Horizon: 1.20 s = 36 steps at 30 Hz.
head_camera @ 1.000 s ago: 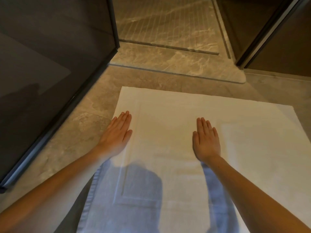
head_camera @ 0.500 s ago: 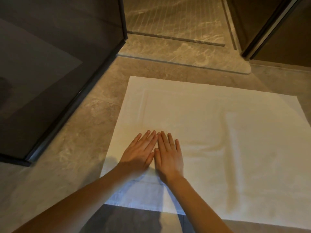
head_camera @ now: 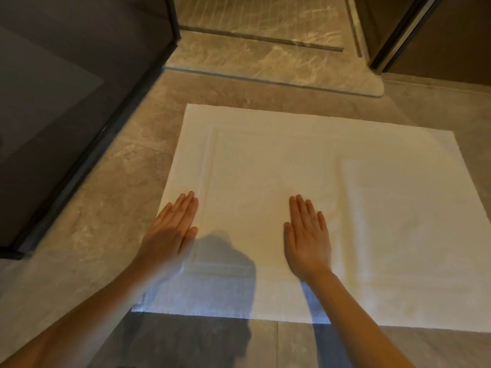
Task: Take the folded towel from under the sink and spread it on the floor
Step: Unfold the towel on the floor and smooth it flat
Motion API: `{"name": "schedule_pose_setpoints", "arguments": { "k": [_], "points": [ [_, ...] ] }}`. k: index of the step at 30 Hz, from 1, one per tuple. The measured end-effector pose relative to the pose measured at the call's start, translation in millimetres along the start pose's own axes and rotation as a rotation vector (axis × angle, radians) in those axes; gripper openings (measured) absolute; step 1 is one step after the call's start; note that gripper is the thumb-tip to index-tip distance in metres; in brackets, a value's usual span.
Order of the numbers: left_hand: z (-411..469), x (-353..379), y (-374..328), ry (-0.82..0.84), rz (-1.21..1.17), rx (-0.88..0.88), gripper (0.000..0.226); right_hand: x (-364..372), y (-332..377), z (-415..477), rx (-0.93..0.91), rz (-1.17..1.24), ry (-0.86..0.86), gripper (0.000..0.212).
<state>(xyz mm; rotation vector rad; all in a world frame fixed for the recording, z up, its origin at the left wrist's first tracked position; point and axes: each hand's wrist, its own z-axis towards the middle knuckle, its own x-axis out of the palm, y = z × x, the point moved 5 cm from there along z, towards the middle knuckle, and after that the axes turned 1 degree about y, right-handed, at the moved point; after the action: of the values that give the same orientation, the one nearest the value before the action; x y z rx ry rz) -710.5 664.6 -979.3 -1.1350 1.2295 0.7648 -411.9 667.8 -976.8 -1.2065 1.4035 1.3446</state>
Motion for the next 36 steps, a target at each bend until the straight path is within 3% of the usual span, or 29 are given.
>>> {"name": "schedule_pose_setpoints", "arguments": {
  "k": [8,12,16,19,28,36],
  "points": [
    [-13,-4,15,0.108,0.062,-0.127,0.062,-18,-31,-9,0.112,-0.019,0.053,0.057],
    [-36,-14,-36,0.006,0.039,0.045,0.059,-25,37,-39,-0.017,0.117,-0.005,0.062],
    [-58,7,-88,0.044,0.035,0.111,0.056,4,110,-69,-0.128,0.153,0.040,0.055],
    [-59,15,-95,0.066,0.076,0.185,0.054,20,125,-77,-0.145,0.143,0.070,0.053],
    [-59,23,-70,0.119,0.132,0.114,0.060,26,91,-77,-0.259,0.028,0.103,0.056],
    [-61,20,-65,0.124,0.063,0.154,0.059,15,23,-80,-0.054,-0.008,0.063,0.057]
  ]
}}
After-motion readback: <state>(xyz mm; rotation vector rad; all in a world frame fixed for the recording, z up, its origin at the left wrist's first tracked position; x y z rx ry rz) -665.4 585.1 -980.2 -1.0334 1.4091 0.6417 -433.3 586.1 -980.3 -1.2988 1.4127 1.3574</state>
